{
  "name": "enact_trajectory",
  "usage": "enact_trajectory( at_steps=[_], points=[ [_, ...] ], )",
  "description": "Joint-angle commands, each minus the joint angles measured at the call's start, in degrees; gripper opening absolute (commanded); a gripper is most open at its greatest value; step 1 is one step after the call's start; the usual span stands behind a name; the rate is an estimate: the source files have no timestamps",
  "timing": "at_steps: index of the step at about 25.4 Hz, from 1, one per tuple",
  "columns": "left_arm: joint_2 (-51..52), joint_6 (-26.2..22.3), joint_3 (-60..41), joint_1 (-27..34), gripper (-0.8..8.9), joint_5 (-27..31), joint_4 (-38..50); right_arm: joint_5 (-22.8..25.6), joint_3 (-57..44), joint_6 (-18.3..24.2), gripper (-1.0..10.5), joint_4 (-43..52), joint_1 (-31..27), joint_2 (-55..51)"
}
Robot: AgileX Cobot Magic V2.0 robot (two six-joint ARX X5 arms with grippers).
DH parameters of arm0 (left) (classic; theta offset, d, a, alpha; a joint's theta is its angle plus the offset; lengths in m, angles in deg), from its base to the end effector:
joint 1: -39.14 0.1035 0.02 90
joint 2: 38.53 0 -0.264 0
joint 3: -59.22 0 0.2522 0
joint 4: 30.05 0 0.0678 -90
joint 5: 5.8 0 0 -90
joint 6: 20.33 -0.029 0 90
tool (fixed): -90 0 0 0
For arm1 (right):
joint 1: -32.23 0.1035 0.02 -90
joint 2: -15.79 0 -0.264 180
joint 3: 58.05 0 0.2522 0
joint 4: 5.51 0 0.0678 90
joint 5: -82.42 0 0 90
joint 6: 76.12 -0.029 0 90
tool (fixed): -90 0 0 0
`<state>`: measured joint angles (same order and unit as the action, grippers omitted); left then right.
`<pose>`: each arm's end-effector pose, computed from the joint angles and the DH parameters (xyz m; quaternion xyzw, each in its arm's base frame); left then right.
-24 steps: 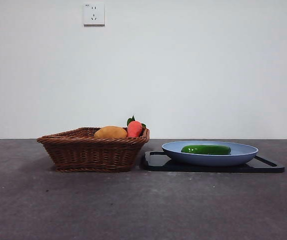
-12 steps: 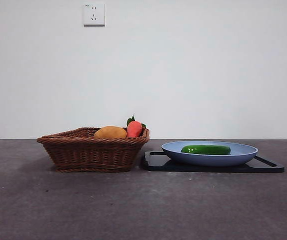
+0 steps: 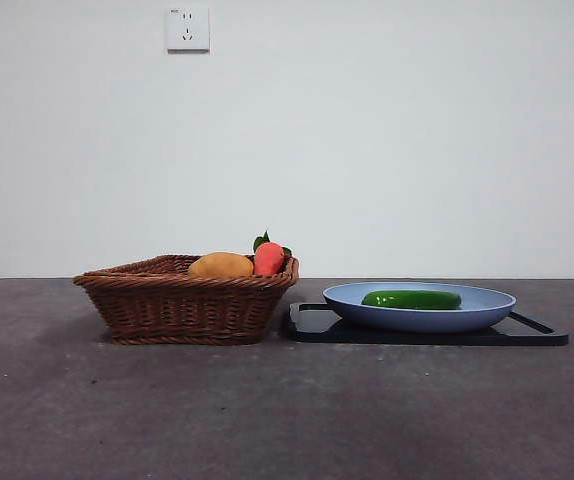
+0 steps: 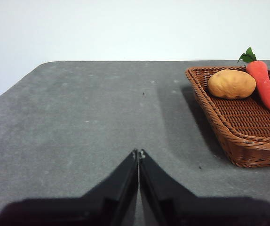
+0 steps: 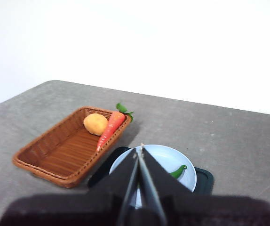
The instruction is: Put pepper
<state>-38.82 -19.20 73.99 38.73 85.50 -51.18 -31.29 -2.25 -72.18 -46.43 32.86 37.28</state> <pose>0.0963 0.0000 0.1567 -0.0090 0.0579 0.0083 0.9982 0.0763 0.0125 0.3315 -0.0220 0.0492 0.2123 0.9757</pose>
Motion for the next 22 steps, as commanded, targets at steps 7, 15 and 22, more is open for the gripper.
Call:
enact_trajectory(
  at_steps=[7,15,22],
  points=[
    [0.2,0.4,-0.6,0.2,0.08,0.0,0.5,1.7,-23.0,-3.1,0.1,16.5,-0.2,-12.7],
    [0.2,0.4,-0.6,0.2,0.08,0.0,0.5,7.8,-36.0,-8.6,0.1,21.6,-0.1,-19.5],
    [0.2,0.4,-0.6,0.2,0.08,0.0,0.5,7.8,-40.3,-9.5,0.1,21.5,-0.1,-21.6]
  ],
)
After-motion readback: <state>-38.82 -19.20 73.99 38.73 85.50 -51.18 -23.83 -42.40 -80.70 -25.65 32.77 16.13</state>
